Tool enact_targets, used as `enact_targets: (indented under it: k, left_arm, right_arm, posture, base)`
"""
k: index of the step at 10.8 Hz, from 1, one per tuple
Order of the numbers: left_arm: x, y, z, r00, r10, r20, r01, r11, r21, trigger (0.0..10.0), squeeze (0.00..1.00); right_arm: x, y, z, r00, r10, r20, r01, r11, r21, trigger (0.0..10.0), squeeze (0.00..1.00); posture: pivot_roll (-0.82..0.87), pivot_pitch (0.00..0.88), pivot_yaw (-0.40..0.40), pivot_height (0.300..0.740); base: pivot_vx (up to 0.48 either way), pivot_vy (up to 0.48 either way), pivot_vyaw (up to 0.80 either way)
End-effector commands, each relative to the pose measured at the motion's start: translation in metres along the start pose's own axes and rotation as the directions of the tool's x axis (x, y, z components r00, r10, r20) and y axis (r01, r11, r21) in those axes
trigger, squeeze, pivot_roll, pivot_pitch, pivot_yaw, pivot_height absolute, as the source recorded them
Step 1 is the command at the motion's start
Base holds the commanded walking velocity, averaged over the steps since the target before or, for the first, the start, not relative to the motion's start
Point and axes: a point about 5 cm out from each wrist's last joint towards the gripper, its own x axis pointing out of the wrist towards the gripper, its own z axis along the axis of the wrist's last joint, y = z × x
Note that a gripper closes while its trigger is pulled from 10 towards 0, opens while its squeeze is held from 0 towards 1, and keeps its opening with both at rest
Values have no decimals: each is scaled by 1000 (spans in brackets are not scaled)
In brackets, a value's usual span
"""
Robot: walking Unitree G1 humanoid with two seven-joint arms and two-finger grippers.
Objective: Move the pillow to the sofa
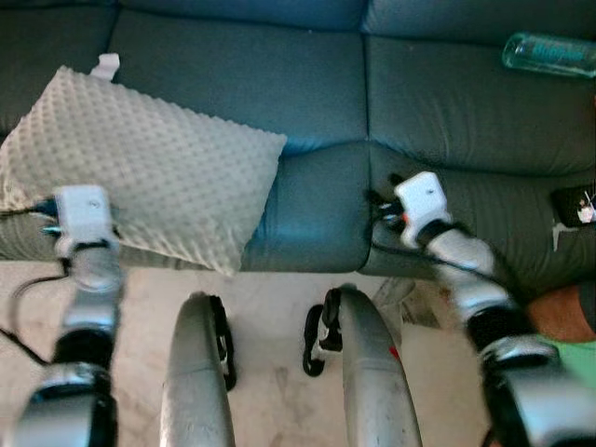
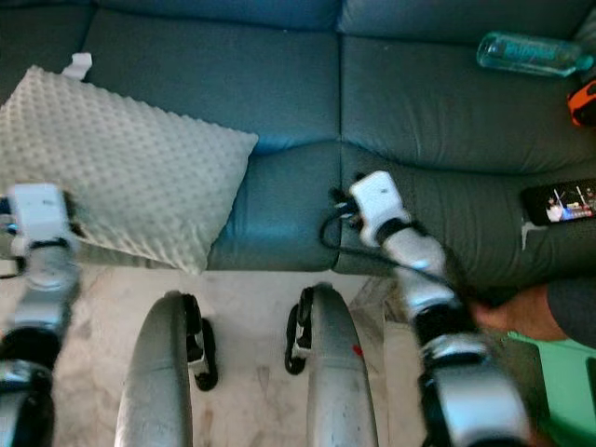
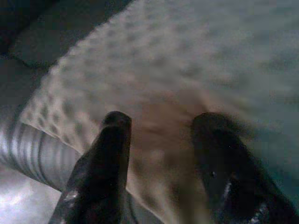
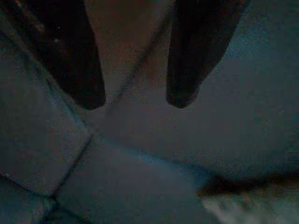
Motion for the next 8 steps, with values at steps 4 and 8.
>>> enact_targets:
  k: [4, 8]
  left_arm:
    - [-35, -30, -22, 983, -163, -83, 163, 987, -5, 10000, 1000]
    - [-70, -85, -13, 813, -576, -81, 571, 817, -75, 10000, 1000]
  right_arm:
    - [-5, 27, -3, 999, -31, 11, 30, 996, 90, 10000, 1000]
    - [-5, 33, 0, 999, -45, -6, 46, 991, 124, 10000, 1000]
  posture:
    - [45, 380, -40, 630]
    - [61, 374, -42, 630]
  base:
    - [0, 0, 0]
    - [0, 0, 0]
